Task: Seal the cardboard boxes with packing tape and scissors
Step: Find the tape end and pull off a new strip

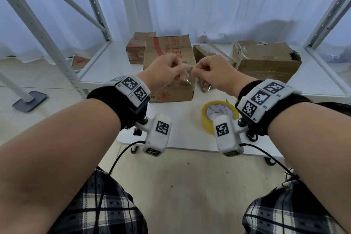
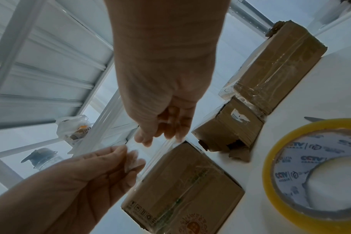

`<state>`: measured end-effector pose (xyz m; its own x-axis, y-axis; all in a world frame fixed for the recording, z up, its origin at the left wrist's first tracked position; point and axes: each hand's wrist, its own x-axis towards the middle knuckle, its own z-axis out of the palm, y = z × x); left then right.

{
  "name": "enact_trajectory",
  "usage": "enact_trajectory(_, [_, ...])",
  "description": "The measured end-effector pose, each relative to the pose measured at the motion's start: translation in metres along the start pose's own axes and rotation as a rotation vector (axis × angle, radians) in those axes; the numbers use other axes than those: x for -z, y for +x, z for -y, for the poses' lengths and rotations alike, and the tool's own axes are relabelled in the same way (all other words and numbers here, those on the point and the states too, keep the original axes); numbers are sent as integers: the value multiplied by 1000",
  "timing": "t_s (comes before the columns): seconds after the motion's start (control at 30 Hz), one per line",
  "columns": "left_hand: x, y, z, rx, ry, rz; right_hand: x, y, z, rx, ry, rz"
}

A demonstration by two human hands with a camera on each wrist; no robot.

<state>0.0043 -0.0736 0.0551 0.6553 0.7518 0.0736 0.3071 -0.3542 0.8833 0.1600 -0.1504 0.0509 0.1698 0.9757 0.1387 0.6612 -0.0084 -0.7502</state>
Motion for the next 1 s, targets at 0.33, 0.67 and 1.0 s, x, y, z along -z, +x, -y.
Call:
enact_trajectory(0.33, [-9,2,-1,-100,272,-134,-2,-2,1,-167,280,25])
enact_trajectory(0.67, [15,6,10,-46,74,-227,11,7,-1,-323,371,-25])
enact_trajectory(1.0, [30,13,14,255,-343,-90,3,29,6,-300,563,-202])
